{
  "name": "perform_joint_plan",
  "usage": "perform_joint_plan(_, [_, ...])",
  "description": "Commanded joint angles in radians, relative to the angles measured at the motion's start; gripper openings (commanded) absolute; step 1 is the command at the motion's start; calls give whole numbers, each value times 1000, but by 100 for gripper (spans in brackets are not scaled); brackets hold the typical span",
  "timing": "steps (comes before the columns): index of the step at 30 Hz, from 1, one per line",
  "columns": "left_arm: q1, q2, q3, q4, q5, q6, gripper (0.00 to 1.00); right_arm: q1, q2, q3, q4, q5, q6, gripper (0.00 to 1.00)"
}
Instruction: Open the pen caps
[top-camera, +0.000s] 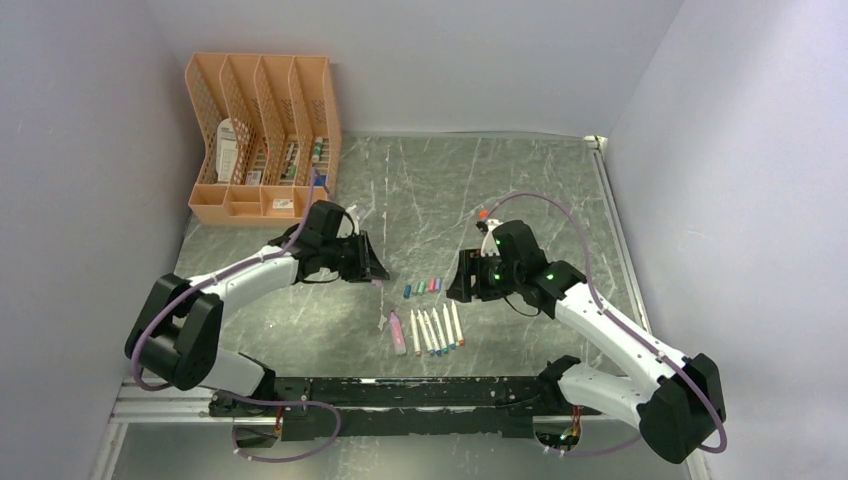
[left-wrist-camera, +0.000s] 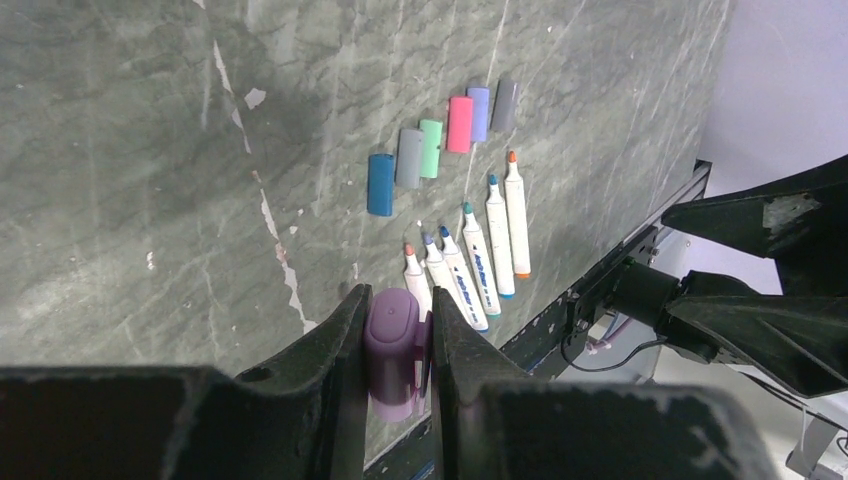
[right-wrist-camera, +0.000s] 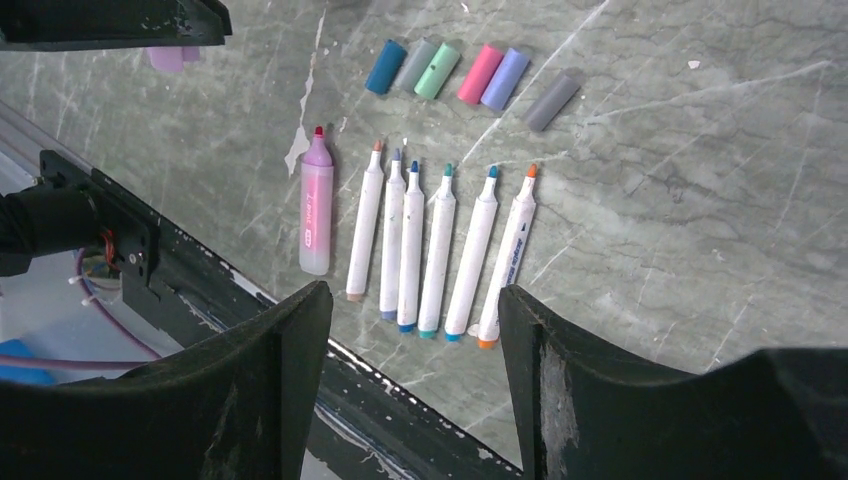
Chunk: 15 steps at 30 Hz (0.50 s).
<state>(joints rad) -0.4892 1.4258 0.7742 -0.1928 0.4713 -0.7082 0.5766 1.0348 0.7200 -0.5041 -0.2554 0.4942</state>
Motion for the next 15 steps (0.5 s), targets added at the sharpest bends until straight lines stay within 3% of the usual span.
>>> perform_joint_plan(1, [-25, 26, 32, 61, -21, 4, 9, -14, -18, 45, -44, 0, -25, 62])
perform_joint_plan(15, [-55, 116, 4, 175, -51, 12, 15, -14, -43, 34, -47, 8, 29, 62])
